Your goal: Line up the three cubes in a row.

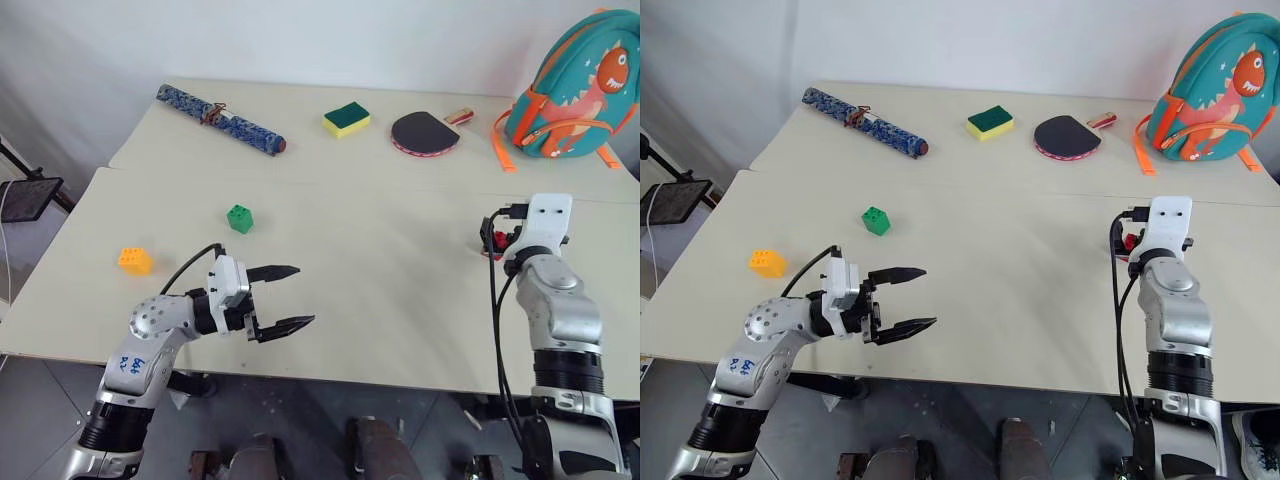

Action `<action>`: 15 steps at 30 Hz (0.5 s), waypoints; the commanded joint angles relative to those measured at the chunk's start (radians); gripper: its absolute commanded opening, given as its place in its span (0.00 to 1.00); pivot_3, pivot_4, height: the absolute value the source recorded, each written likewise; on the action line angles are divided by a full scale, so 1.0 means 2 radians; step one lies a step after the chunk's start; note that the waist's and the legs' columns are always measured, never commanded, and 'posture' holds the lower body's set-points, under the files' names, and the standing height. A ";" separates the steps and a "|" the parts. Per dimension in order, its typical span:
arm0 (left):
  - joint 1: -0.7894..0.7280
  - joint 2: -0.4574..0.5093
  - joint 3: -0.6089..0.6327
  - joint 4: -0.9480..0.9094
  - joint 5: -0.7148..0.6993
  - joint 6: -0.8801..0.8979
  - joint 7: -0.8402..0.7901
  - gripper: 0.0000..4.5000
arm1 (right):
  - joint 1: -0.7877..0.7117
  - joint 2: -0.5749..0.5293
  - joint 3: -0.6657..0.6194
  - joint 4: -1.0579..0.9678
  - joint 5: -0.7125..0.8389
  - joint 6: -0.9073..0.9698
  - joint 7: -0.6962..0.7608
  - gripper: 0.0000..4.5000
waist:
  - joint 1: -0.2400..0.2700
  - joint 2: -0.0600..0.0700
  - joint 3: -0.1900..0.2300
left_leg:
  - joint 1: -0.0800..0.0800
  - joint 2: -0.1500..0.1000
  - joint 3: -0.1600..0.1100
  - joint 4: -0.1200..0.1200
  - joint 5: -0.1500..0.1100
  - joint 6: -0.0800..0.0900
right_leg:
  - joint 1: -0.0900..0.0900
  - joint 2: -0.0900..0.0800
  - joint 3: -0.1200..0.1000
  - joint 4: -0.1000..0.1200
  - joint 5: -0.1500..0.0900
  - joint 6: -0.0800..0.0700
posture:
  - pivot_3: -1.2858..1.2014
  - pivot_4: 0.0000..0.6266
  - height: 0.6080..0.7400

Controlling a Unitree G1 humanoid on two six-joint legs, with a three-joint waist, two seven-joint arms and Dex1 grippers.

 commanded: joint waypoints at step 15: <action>0.014 0.015 0.023 -0.022 0.000 -0.013 0.015 1.00 | 0.038 0.034 0.074 -0.169 0.084 0.018 0.179 0.33 | -0.003 0.000 0.000 | 0.001 0.001 0.002 0.000 0.000 0.000 | -0.001 0.001 0.002 0.001 0.000 0.000 | 0.52 0.24 1.00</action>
